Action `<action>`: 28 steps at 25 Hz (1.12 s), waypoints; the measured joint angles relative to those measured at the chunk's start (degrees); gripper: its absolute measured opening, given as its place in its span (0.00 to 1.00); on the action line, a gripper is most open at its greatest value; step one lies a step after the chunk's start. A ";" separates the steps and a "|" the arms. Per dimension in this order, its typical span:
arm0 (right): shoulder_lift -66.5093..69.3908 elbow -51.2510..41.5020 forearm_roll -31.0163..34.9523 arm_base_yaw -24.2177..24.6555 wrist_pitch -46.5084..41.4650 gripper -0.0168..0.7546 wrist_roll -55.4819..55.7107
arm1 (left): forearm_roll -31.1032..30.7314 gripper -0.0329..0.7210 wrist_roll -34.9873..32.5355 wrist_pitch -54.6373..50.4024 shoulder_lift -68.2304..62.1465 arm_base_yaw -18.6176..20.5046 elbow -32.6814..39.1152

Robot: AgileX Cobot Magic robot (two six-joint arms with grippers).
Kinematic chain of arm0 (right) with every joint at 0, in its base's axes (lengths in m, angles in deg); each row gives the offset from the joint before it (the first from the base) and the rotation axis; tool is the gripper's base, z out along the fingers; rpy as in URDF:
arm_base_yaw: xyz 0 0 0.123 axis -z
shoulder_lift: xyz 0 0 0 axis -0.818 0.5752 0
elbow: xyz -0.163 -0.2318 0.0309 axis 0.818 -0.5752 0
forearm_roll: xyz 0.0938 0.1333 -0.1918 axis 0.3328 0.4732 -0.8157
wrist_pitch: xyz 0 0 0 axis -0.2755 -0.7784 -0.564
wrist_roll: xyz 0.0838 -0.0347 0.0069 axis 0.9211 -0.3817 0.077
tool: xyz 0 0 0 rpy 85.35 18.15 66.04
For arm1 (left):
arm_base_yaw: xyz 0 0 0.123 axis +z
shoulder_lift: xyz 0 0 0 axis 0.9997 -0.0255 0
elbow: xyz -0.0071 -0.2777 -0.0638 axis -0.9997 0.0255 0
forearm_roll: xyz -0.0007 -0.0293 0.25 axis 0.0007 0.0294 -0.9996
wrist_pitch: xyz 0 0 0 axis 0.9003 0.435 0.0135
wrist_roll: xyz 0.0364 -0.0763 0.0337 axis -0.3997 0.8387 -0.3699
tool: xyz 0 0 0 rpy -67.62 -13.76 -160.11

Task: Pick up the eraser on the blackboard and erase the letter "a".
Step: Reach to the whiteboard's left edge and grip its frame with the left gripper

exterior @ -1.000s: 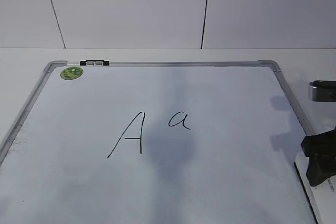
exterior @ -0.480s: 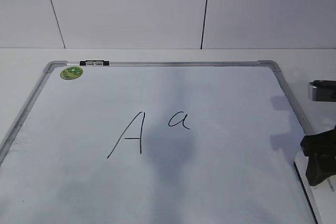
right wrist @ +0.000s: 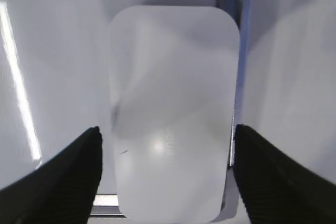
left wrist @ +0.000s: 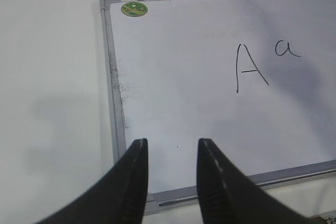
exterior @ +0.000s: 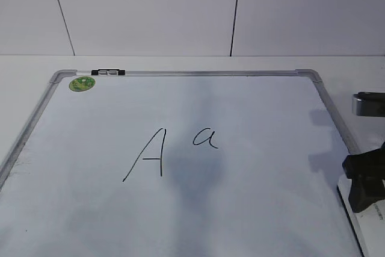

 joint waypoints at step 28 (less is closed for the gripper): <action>4.51 0.10 -0.62 0.00 3.93 0.81 0.13 | 0.00 0.36 0.00 0.00 0.00 0.00 0.00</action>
